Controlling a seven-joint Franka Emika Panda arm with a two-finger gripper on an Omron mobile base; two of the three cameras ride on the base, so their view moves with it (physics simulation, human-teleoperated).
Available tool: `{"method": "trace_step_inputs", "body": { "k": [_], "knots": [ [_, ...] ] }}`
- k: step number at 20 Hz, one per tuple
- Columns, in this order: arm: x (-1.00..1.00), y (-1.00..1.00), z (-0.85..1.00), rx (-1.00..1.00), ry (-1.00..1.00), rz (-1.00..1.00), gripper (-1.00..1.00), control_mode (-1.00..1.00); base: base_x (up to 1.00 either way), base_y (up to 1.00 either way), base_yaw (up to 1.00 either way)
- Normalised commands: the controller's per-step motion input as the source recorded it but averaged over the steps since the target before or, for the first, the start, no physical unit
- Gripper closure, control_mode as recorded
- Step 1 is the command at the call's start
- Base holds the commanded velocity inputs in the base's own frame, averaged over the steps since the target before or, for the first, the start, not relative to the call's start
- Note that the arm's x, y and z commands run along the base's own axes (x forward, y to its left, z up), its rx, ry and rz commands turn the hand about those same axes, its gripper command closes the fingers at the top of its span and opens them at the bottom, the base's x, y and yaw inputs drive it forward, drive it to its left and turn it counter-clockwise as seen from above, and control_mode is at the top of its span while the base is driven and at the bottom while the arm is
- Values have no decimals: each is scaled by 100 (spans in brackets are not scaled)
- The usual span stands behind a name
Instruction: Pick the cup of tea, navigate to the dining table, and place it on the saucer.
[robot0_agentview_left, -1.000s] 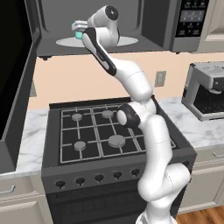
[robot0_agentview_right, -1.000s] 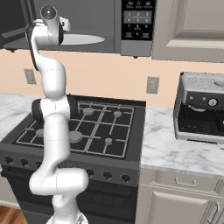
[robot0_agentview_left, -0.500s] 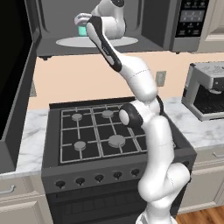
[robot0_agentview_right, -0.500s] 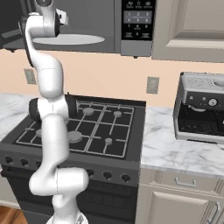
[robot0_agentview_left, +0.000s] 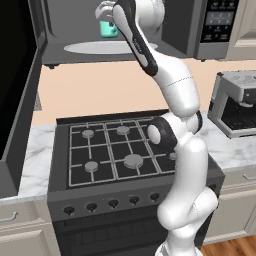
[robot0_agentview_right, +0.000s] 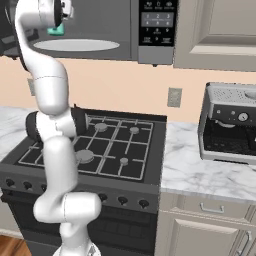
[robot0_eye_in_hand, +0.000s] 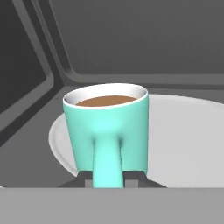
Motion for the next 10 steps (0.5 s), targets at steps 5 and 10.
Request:
{"method": "trace_step_inputs", "body": {
  "k": [5, 10],
  "knots": [
    [-63, -16, -22, 3, -13, 0, 100, -100, 0, 0, 0],
    [-80, -20, -38, 7, -22, 0, 100, -100, 0, 0, 0]
  ]
}}
